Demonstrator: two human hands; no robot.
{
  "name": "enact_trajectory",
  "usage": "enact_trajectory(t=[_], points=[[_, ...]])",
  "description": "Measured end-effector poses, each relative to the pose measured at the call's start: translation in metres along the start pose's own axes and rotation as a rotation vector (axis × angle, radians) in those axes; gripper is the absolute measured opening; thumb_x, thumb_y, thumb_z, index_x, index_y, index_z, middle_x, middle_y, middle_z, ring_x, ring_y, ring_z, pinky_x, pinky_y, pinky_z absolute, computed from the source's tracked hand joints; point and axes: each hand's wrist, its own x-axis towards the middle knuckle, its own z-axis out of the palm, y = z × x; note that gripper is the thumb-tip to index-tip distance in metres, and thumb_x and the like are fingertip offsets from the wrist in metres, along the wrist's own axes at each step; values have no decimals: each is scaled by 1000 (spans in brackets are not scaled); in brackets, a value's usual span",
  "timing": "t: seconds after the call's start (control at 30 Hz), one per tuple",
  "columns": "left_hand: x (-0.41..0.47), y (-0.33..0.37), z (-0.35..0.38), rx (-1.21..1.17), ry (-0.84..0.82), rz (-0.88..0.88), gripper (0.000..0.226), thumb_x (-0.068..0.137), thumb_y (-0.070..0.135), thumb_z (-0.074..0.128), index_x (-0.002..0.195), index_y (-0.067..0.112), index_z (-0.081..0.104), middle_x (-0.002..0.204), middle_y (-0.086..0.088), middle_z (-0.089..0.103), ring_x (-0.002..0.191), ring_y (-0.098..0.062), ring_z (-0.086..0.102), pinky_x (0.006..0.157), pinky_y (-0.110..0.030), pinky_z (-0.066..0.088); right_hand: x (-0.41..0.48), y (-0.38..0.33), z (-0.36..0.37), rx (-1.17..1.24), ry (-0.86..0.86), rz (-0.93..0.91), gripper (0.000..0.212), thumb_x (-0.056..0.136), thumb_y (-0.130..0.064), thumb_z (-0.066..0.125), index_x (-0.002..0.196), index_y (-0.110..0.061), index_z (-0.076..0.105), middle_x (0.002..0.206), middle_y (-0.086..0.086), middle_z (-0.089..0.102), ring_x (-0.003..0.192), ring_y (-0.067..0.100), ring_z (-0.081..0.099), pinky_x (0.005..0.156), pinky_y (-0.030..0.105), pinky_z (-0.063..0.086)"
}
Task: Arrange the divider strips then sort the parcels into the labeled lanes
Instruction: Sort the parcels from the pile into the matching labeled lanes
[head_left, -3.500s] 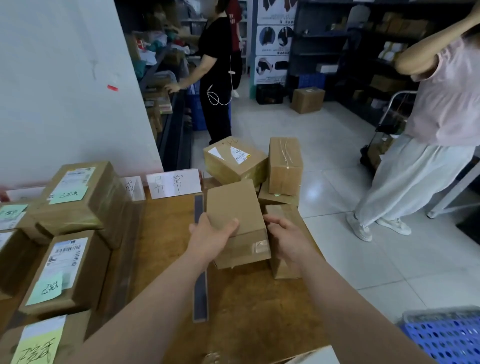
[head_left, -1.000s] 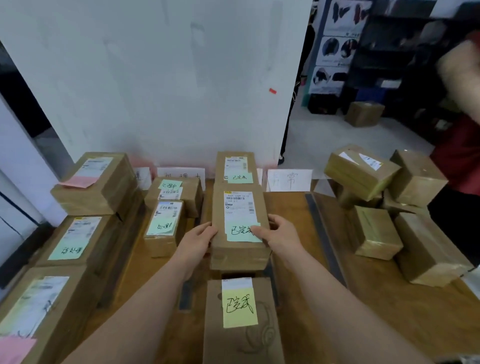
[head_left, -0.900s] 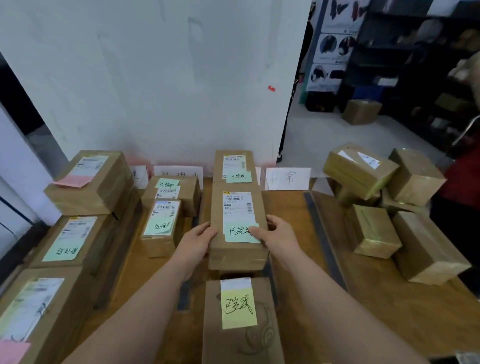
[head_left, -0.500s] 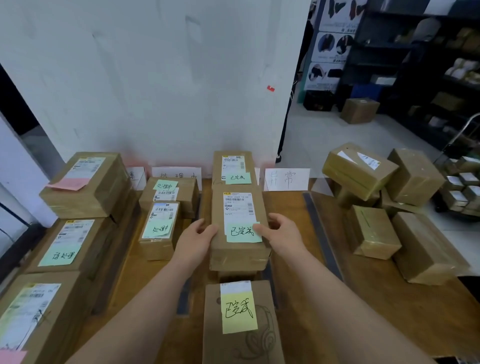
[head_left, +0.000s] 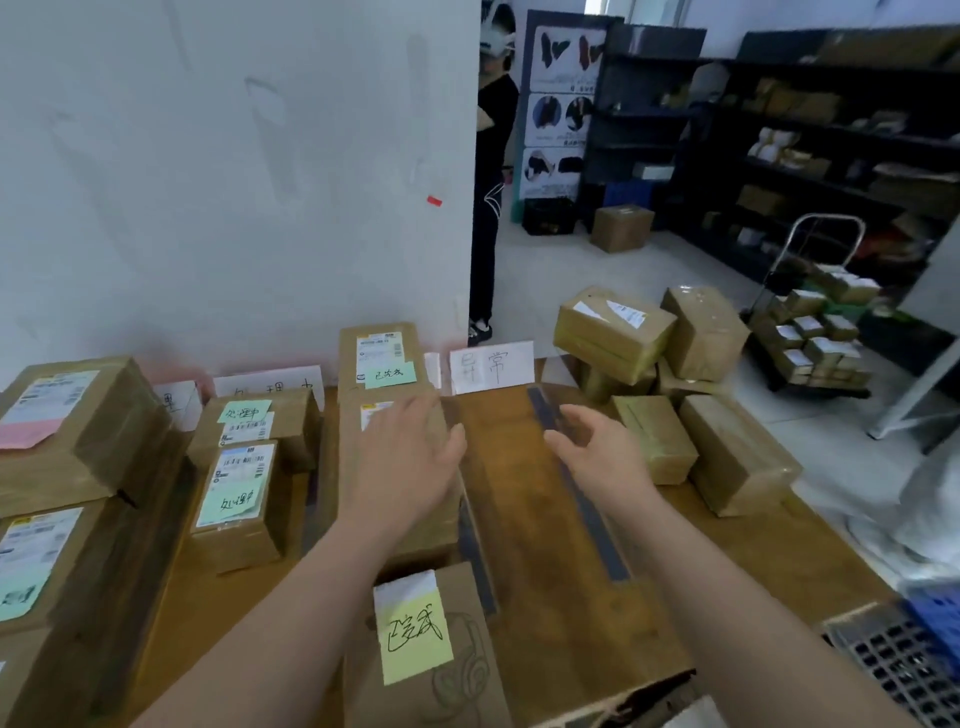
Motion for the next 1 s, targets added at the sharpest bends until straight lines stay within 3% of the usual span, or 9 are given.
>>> enact_trajectory(t=[0.1,0.2,0.3,0.4,0.47,0.53,0.7,0.93,1.0], points=[[1,30,27,-2,-94,77,46,94,45,53,135,26,53,136,3,57,121,-20,52,106,-41,41,-5,23,-37,-43,55,36,50,93,-36,61,140,-23,49,141,-5,52,129,14,47,100,29,38],[-1,63,59,-12,-158,126,51,94,47,51,140,25,49,142,1,53,128,-23,49,110,-44,38,-7,53,-76,-66,95,84,48,93,-33,61,138,-20,52,140,-3,54,128,14,48,101,27,37],[-4,96,90,1,-192,174,52,94,46,53,141,24,48,145,0,51,131,-23,47,109,-40,36,-4,81,-112,-137,114,108,46,92,-33,62,136,-19,55,135,-2,58,115,13,56,95,26,43],[-3,138,129,17,-239,215,52,94,44,53,141,22,49,142,-1,53,127,-24,49,106,-40,39,5,121,-153,-148,152,160,45,92,-35,60,134,-20,56,132,-1,61,110,14,58,88,24,39],[-3,166,155,20,-265,217,53,94,44,53,142,21,48,143,-2,52,128,-25,49,105,-40,39,15,149,-180,-147,154,192,45,92,-36,59,134,-20,56,127,0,64,97,12,59,84,24,40],[-3,190,181,29,-297,207,54,95,44,51,143,21,47,143,-2,51,128,-26,48,105,-41,39,26,175,-206,-146,143,197,44,92,-34,60,133,-18,58,123,2,65,96,13,60,82,24,43],[4,236,244,55,-370,122,56,95,46,50,146,23,42,146,-4,48,132,-27,44,109,-43,39,55,232,-248,-99,97,240,47,92,-36,61,133,-13,57,133,3,59,122,20,54,100,35,45],[14,259,313,23,-531,-54,56,96,44,49,147,22,40,136,-3,56,125,-24,51,105,-42,44,99,283,-256,-15,-11,370,48,91,-32,60,134,-11,56,133,6,59,120,21,56,102,35,44],[17,259,331,38,-573,-67,57,97,43,48,149,20,38,140,-4,53,128,-24,49,108,-40,42,109,293,-252,68,-33,416,40,92,-26,57,129,-9,60,125,3,63,105,15,60,88,24,49]])
